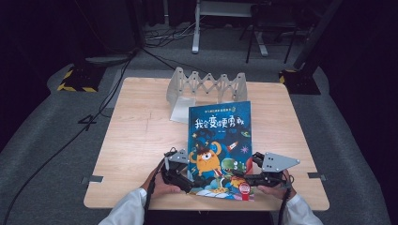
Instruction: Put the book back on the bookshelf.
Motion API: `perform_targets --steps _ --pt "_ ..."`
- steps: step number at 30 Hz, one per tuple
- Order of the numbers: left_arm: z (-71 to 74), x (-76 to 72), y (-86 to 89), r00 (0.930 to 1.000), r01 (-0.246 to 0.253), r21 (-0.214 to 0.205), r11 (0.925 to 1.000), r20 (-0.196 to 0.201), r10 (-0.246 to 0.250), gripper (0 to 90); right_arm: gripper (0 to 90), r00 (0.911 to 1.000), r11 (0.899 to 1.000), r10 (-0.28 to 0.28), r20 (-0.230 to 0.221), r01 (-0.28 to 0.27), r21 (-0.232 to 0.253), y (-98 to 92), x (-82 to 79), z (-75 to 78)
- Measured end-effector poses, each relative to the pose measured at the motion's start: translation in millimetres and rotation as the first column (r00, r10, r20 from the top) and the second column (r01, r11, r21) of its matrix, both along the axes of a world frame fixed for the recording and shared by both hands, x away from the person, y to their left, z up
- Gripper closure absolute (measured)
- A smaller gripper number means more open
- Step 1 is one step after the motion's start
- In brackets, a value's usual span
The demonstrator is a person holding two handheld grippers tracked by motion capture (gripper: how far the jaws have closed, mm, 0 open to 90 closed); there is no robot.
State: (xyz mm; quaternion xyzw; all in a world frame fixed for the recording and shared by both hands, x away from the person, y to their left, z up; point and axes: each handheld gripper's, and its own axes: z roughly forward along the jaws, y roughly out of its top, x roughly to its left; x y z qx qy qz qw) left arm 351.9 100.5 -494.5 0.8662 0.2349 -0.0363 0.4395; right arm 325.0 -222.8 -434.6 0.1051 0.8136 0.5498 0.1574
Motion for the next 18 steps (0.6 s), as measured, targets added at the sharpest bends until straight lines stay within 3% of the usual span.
perform_targets --steps 5,6,7,9,12,14,15,18 --pt "-2.7 3.2 -1.1 0.9997 0.008 -0.046 0.9989 -0.023 -0.009 2.7 48.4 0.9997 1.0 0.006 0.025 -0.005 -0.005 0.8 -2.4 0.9" --pt "-3.4 5.8 0.5 0.9986 0.028 -0.09 0.9956 -0.043 -0.031 5.5 48.5 0.9996 1.0 0.008 0.027 -0.007 -0.007 0.7 -2.2 1.0" --pt "-2.8 6.2 1.3 0.9985 0.029 -0.105 0.9941 -0.044 -0.033 10.4 48.6 0.9996 1.0 0.01 0.026 -0.009 -0.006 0.7 -1.9 0.7" --pt "-1.8 6.1 2.2 0.9989 0.02 -0.114 0.9933 -0.039 -0.024 11.2 49.1 0.9996 1.0 0.015 0.025 -0.015 -0.005 0.5 -1.6 0.5" --pt "3.5 4.6 8.4 0.9999 -0.011 -0.132 0.9912 0.0 0.012 19.6 50.7 0.9994 1.0 0.016 0.03 -0.016 -0.018 0.5 -2.2 1.5" --pt "9.1 2.0 13.9 0.9977 -0.031 -0.143 0.9892 0.055 0.04 28.4 51.6 0.9997 1.0 0.006 0.024 -0.005 -0.025 -0.7 -0.3 0.8" --pt "9.1 2.0 13.9 0.9977 -0.031 -0.143 0.9892 0.055 0.04 34.4 51.6 0.9997 1.0 0.006 0.024 -0.005 -0.025 -0.7 -0.3 0.8" --pt "19.0 -3.3 18.9 0.9884 -0.046 -0.149 0.9879 0.136 0.066 42.4 55.6 0.9999 1.0 0.003 -0.01 -0.003 -0.022 -5.6 5.7 -1.8"
